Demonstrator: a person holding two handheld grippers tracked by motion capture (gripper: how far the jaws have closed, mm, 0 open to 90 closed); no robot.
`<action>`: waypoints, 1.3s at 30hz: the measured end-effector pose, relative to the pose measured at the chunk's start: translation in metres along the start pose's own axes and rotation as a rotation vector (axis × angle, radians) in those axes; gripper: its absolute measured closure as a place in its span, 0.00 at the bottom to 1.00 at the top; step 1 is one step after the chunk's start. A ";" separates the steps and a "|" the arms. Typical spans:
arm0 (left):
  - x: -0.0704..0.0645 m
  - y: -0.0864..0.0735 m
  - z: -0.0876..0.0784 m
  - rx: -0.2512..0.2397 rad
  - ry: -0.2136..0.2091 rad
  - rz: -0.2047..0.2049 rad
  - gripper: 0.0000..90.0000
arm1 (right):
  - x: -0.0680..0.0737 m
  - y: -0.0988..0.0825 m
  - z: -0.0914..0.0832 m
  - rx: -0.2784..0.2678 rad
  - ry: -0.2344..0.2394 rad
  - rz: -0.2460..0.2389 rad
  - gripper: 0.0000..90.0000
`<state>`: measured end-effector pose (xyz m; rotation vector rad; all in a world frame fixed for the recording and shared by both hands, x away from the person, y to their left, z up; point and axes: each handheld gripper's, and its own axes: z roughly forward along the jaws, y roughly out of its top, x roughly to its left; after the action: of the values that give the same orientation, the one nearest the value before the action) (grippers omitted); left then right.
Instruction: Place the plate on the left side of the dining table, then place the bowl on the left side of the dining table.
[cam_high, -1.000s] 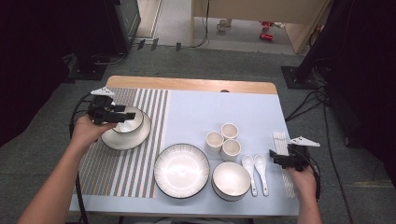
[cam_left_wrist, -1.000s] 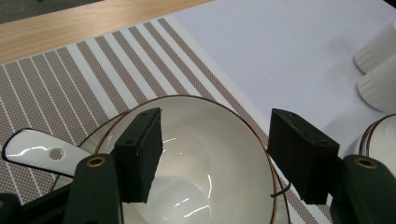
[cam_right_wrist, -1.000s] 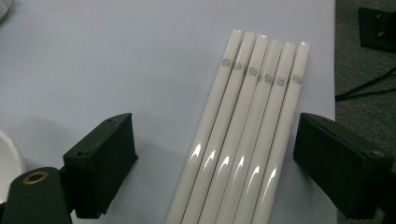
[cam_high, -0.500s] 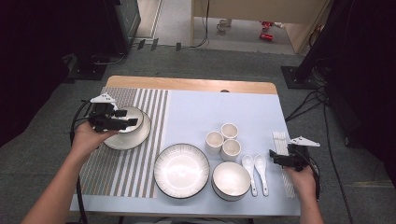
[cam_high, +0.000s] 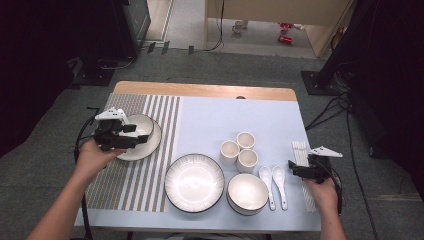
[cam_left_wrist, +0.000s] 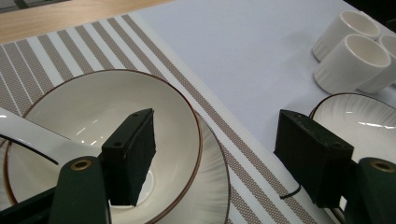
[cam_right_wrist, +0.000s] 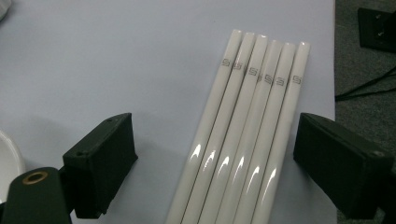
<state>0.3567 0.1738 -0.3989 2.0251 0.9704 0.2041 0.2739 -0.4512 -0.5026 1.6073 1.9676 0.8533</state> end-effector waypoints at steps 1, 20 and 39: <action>-0.001 -0.001 0.000 0.000 -0.004 -0.002 0.32 | 0.000 0.000 0.000 -0.001 0.000 -0.001 0.14; -0.024 -0.034 0.003 -0.011 -0.020 0.003 0.32 | 0.000 0.000 0.000 0.000 0.001 0.000 0.14; -0.048 -0.056 0.007 -0.005 -0.009 0.062 0.32 | 0.000 0.000 0.000 -0.001 0.000 -0.001 0.14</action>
<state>0.2956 0.1539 -0.4361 2.0517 0.9016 0.2309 0.2739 -0.4513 -0.5027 1.6049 1.9676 0.8540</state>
